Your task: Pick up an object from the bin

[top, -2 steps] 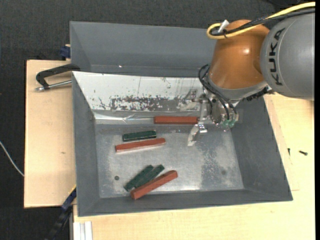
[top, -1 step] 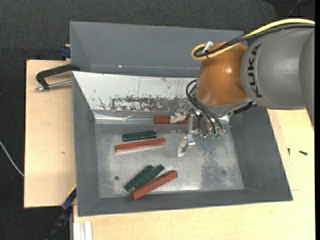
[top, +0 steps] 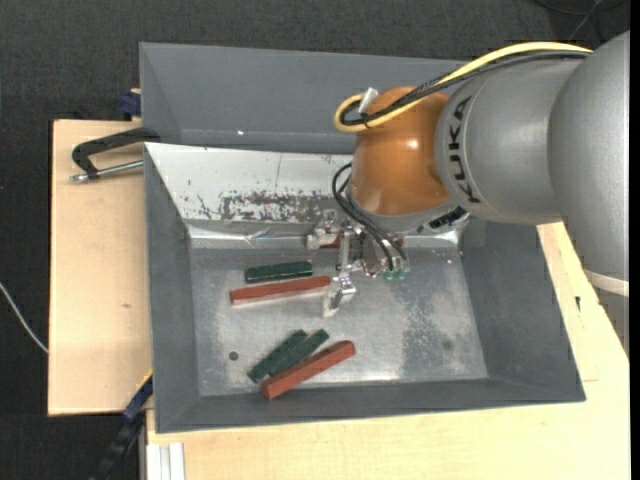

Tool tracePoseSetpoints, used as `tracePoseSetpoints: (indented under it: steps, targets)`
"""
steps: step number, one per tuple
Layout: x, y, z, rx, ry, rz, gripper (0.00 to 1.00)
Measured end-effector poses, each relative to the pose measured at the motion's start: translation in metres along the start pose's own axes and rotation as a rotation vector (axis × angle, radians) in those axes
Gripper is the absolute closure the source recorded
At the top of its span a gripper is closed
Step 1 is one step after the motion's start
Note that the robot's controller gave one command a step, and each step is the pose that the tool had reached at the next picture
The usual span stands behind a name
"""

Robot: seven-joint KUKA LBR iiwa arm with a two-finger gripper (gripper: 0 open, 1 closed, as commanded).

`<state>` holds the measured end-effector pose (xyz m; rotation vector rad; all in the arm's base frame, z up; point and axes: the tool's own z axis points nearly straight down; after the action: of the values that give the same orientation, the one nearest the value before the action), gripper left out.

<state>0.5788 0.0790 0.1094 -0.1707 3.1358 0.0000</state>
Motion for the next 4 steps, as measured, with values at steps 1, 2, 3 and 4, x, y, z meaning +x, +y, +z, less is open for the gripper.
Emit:
tracePoseSetpoints:
  steps: [1, 2, 3, 4]
  targets:
    - [-0.01, 0.022, 0.015, -0.005, -0.004, -0.061, 0.0]
    - [-0.016, 0.037, 0.031, 0.0, 0.001, 0.128, 1.0]
    - [-0.016, 0.037, 0.031, -0.001, 0.001, 0.128, 1.0]
    - [-0.009, 0.037, -0.006, -0.001, 0.004, 0.137, 1.0]
